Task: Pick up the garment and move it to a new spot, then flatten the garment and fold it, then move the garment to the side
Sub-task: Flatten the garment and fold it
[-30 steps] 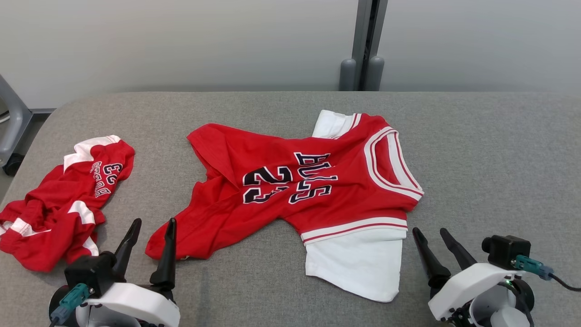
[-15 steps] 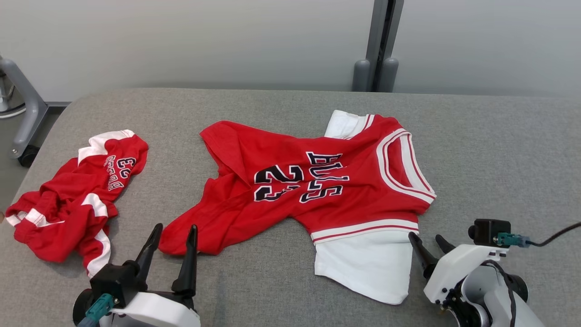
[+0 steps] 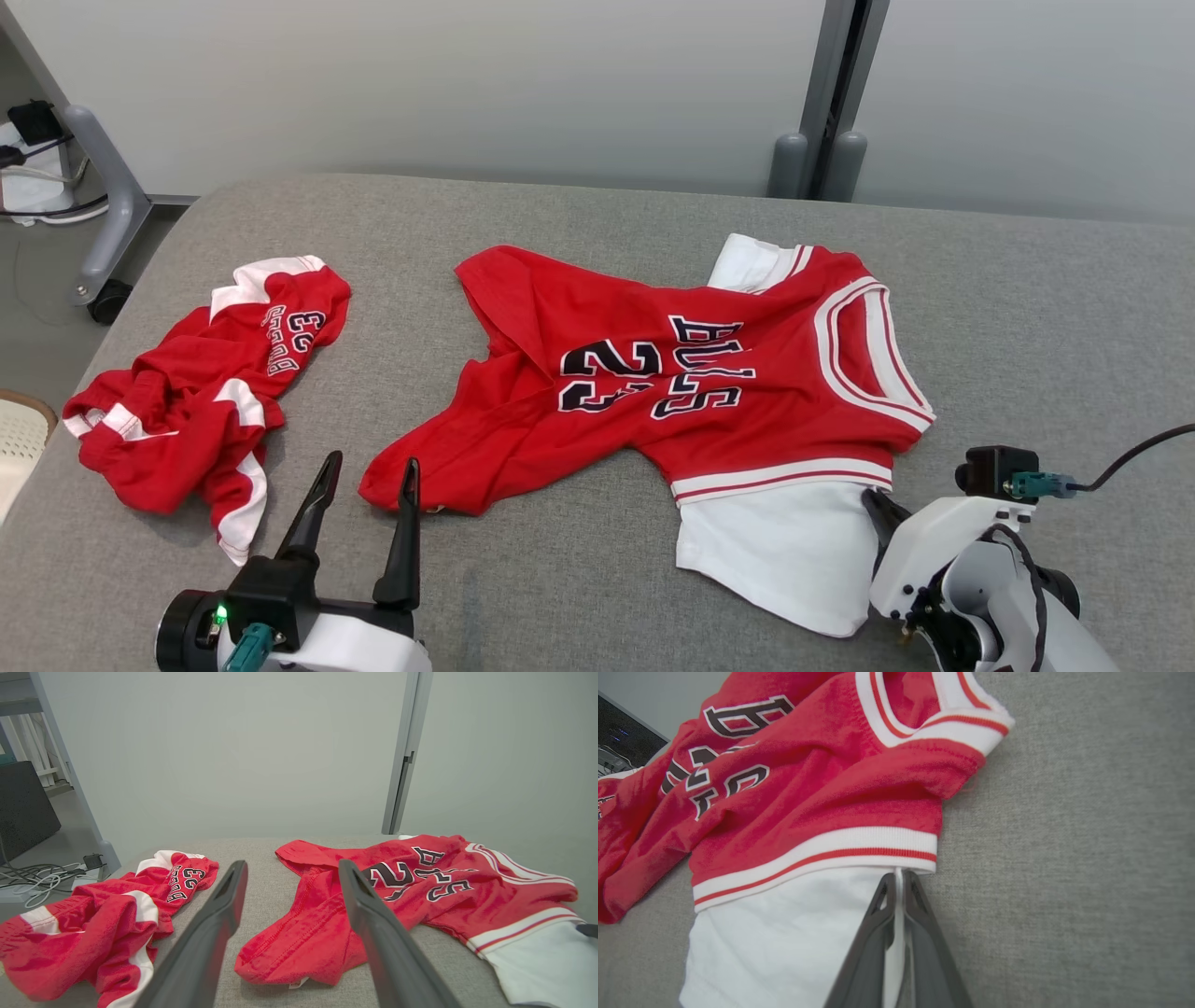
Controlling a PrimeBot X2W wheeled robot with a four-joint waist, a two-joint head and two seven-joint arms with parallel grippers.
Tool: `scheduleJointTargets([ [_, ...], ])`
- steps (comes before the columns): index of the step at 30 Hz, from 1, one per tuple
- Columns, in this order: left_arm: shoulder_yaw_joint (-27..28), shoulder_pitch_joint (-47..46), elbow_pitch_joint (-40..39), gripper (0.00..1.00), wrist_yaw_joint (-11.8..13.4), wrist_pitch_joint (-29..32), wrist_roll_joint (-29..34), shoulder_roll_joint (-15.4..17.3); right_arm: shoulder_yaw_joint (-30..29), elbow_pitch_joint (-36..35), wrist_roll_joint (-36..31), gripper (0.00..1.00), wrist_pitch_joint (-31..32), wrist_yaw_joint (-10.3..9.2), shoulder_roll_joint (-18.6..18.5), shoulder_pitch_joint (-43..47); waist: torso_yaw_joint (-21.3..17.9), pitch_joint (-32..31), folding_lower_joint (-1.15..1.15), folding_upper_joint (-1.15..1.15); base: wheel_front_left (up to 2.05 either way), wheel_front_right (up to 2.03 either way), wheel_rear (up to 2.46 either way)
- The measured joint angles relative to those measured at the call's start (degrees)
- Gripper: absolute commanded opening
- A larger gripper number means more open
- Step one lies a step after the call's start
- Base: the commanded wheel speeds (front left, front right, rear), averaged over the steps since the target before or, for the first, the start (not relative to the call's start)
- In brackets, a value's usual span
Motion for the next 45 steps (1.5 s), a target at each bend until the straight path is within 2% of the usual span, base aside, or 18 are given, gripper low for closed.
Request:
scheduleJointTargets([
  [8,3.9,0.8,1.2,1.00,-3.0,0.0,2.5,-2.5,0.0,-1.6,2.1,0.00,-1.5,0.01,0.0,0.0,-1.4,-0.3,0.00,0.00,0.00,0.00,0.00],
  [13,5.8,1.0,1.8,1.00,-5.0,0.0,3.2,-3.6,0.0,-6.9,4.9,0.00,0.4,0.01,-3.7,1.5,-3.1,-0.6,0.00,0.00,0.00,0.00,0.00],
  [22,8.3,1.7,3.0,1.00,-7.1,0.0,4.9,-5.2,-4.1,-18.2,8.5,0.00,9.6,0.01,-10.0,7.8,-5.0,-0.7,0.00,0.00,0.00,0.00,0.00],
  [28,9.4,1.7,3.8,1.00,-8.3,0.0,5.7,-6.1,-8.4,-22.6,7.2,0.00,15.3,0.01,-10.9,12.7,-5.2,-0.7,0.00,0.00,0.00,0.00,0.00],
  [29,9.6,1.7,3.9,1.00,-8.6,0.0,5.8,-6.1,-9.0,-23.1,6.8,0.06,15.8,0.01,-10.7,13.4,-5.2,-0.6,0.00,0.00,0.00,0.00,0.00],
  [30,9.7,1.7,3.9,1.00,-8.6,0.0,6.0,-6.2,-9.8,-23.7,6.2,0.35,16.0,0.01,-10.3,14.0,-5.2,-0.6,0.00,0.00,0.00,0.00,0.00],
  [31,9.9,1.7,4.0,1.00,-8.9,0.0,6.1,-6.3,-10.5,-24.2,5.5,1.00,16.1,0.01,-9.7,14.3,-5.2,-0.5,0.00,0.00,0.00,0.00,0.00],
  [38,11.0,1.5,5.3,1.00,-9.9,0.0,6.9,-6.5,-13.9,-28.4,2.4,1.00,16.3,0.01,-5.5,15.5,-5.8,0.0,0.00,0.00,0.00,0.00,0.00],
  [45,11.6,0.4,6.3,1.00,-11.0,0.0,7.5,-6.0,-15.2,-33.9,0.3,1.00,12.7,0.01,-3.4,16.0,-6.7,0.5,0.00,0.00,0.00,0.00,0.00],
])
